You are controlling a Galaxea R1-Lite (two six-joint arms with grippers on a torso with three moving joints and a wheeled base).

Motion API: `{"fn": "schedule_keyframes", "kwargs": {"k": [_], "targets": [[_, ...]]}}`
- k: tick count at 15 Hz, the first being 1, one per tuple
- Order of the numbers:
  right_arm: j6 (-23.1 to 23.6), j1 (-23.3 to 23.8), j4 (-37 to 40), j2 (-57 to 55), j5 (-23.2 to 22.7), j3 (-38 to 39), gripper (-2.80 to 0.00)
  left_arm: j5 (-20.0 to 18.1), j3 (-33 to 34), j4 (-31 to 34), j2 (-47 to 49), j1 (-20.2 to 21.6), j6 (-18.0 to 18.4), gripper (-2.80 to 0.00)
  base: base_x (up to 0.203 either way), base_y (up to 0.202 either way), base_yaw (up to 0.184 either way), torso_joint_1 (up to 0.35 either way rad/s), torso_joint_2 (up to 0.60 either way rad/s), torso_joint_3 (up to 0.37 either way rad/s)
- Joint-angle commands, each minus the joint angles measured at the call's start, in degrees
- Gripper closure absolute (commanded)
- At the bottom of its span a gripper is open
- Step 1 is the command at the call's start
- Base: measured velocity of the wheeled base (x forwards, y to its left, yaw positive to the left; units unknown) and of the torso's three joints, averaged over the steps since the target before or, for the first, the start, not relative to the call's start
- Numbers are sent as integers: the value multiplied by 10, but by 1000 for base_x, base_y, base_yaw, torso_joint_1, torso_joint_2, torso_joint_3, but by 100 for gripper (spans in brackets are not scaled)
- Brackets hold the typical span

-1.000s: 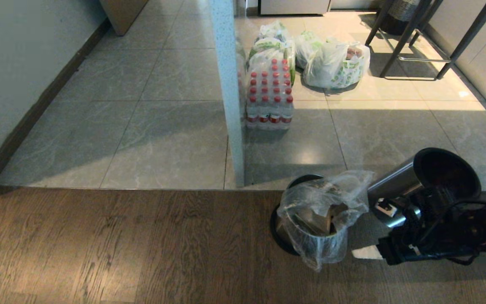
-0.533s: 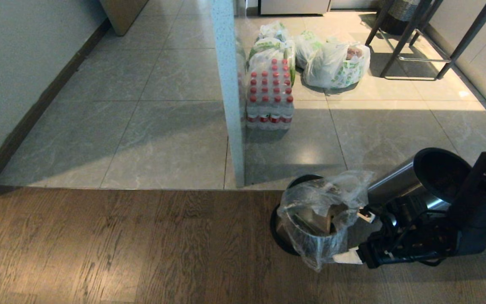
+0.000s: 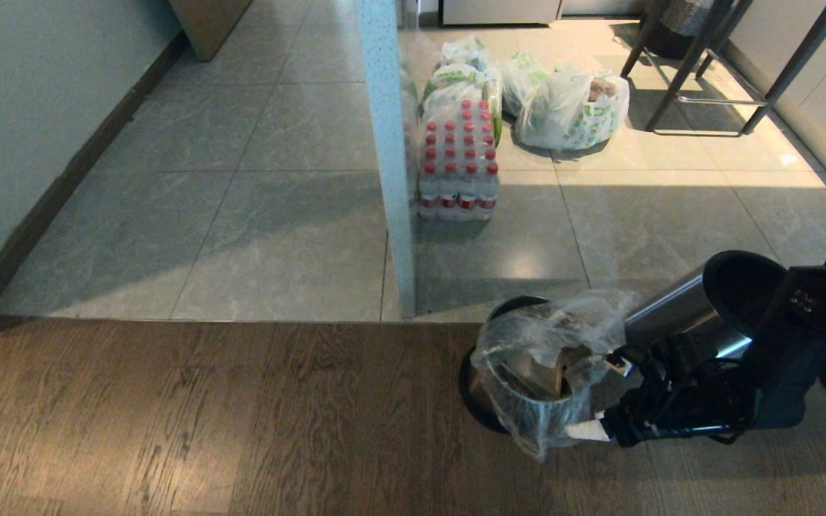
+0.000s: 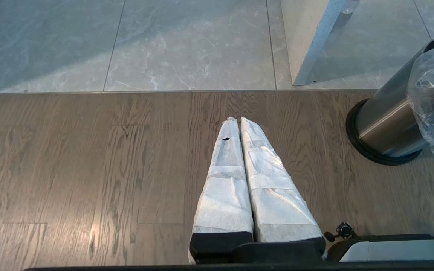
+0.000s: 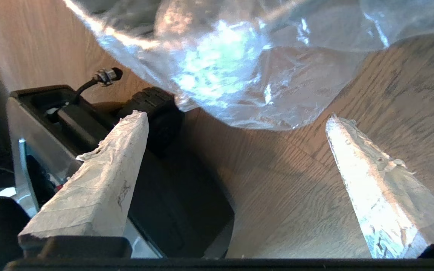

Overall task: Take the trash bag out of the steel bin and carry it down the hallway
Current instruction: Pick up the trash bag

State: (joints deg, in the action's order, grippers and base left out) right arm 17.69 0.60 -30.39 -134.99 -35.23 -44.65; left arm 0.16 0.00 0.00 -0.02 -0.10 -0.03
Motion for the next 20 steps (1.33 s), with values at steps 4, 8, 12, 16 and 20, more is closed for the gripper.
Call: {"fn": "schedule_keyframes", "kwargs": {"k": [4,8,12,16,20], "targets": [[1,-2,-57,-37,-4,-7,-280,0,1,0,-1,0,-1,0,0,0,0,0,0,0],[-3,-2,-63,-41,-7,-7,-280,0,1,0,0,0,-1,0,0,0,0,0,0,0],[-2,-1,-65,-41,-9,-5,0,0,1,0,0,0,-1,0,0,0,0,0,0,0],[0,-2,-74,-46,-14,-10,0,0,0,0,0,0,-1,0,0,0,0,0,0,0],[0,-2,-75,-46,-13,-9,0,0,0,0,0,0,-1,0,0,0,0,0,0,0]]}}
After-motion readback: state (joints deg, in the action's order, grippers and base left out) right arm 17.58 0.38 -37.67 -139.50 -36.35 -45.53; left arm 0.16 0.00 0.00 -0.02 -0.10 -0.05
